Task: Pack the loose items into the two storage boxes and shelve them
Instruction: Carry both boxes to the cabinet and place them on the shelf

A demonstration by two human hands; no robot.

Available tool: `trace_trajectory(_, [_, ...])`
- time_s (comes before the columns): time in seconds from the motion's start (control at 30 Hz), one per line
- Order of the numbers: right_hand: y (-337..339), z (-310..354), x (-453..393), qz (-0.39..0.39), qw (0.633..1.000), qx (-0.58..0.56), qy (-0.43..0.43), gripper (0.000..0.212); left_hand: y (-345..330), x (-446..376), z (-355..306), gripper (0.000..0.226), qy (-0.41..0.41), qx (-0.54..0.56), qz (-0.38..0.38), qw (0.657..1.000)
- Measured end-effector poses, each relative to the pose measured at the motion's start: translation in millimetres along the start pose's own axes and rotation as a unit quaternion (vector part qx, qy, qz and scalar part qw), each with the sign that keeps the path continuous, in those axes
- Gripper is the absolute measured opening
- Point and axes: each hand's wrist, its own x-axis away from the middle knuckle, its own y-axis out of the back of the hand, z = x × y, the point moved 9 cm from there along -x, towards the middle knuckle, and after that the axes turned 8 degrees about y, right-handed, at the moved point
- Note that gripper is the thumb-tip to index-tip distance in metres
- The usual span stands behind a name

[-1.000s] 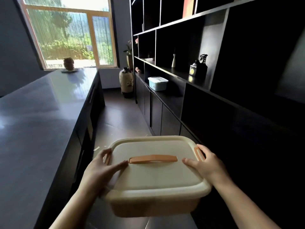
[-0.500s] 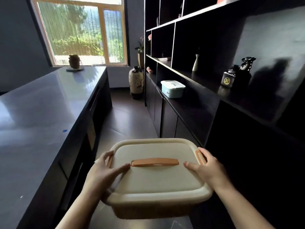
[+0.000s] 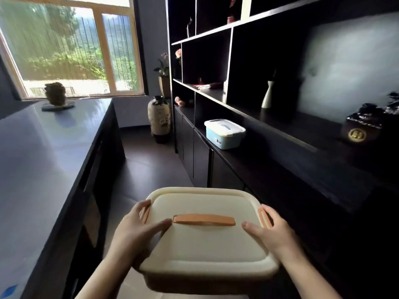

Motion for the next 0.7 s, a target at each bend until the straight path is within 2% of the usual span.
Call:
trace_trajectory(0.2, [-10.2, -6.5, -101.6, -0.041, 0.998, 0.009, -0.041, 0.084, -50.5, -115.7, -40.5, 0.086, -0.037, -0.032, 0.035, 0.998])
trace_trajectory(0.37, [-7.1, -31.5, -199.8, -0.062, 0.996, 0.015, -0.057, 0.088, -125.5, -205.6, -72.2, 0.086, -0.046, -0.060, 0.067, 0.995])
trace_trajectory(0.47, [4.0, -48.7, -252.6, -0.086, 0.993, 0.005, -0.077, 0.087, -170.4, -256.7, -105.0, 0.089, -0.063, -0.085, 0.090, 0.990])
trace_trajectory(0.7, [39.9, -76.1, -343.6, -0.168, 0.979, 0.017, -0.115, 0.086, -273.2, -345.2, -167.0, 0.103, -0.096, -0.068, 0.166, 0.979])
